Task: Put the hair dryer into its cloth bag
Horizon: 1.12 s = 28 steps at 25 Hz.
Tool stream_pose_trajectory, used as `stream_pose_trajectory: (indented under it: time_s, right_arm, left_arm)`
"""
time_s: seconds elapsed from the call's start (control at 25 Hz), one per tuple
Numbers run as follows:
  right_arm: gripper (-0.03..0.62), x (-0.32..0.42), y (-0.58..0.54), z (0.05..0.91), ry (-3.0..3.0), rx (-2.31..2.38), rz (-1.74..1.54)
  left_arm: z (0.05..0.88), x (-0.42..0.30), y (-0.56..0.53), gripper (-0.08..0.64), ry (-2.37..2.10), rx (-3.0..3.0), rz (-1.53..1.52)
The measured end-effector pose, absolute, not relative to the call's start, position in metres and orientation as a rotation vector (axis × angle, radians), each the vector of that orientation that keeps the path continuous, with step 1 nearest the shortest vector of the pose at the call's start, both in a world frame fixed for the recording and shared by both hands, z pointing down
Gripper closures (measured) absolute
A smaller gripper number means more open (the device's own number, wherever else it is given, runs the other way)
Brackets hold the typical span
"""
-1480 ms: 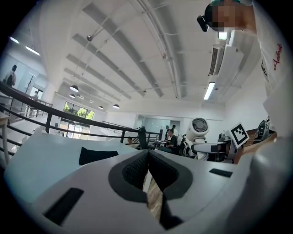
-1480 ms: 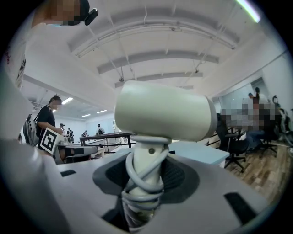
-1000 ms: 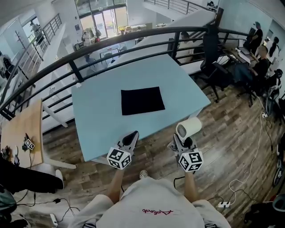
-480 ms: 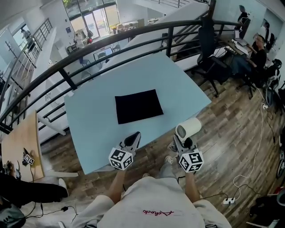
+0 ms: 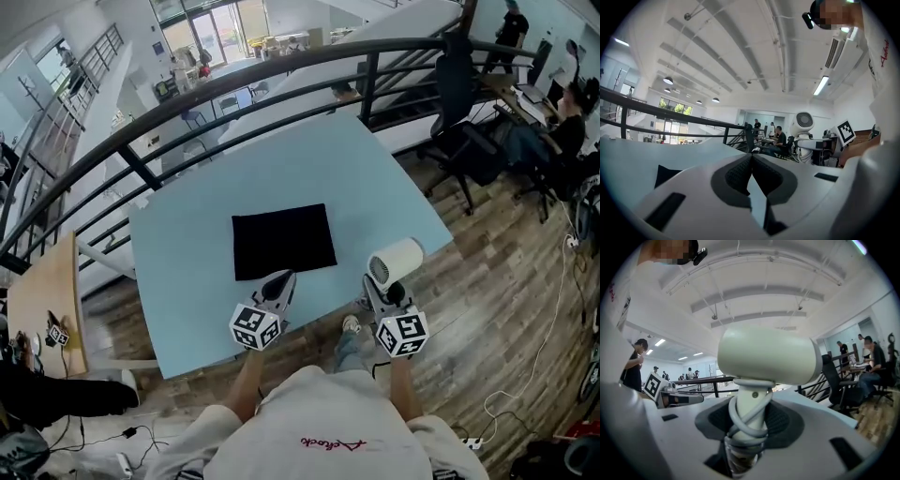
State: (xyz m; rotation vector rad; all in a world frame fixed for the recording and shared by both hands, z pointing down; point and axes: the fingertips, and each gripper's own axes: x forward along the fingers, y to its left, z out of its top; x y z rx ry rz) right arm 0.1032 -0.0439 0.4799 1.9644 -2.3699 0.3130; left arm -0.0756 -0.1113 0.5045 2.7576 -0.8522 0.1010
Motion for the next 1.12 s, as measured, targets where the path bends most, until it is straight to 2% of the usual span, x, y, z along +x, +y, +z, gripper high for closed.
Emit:
stream_pose_trajectory:
  time_s: [0.24,0.6,1.12]
  right_arm:
    - [0.411,0.154,-0.100,0.473,-2.427,1.900,0.318]
    - [0.411,0.210,-0.165,0.483,-2.484,1.752,0.320]
    - [0.411,0.220,-0.220,0.538,-2.434,1.694,0.456]
  left_arm:
    - [0.512,-0.030,-0.157,0.552,-0.927,2.701,0.156]
    - [0.526,-0.002,-0.219,0.552,-1.117,2.628,0.234]
    - [0.572,0.002,-0.258,0.551,-1.169,2.518,0.316]
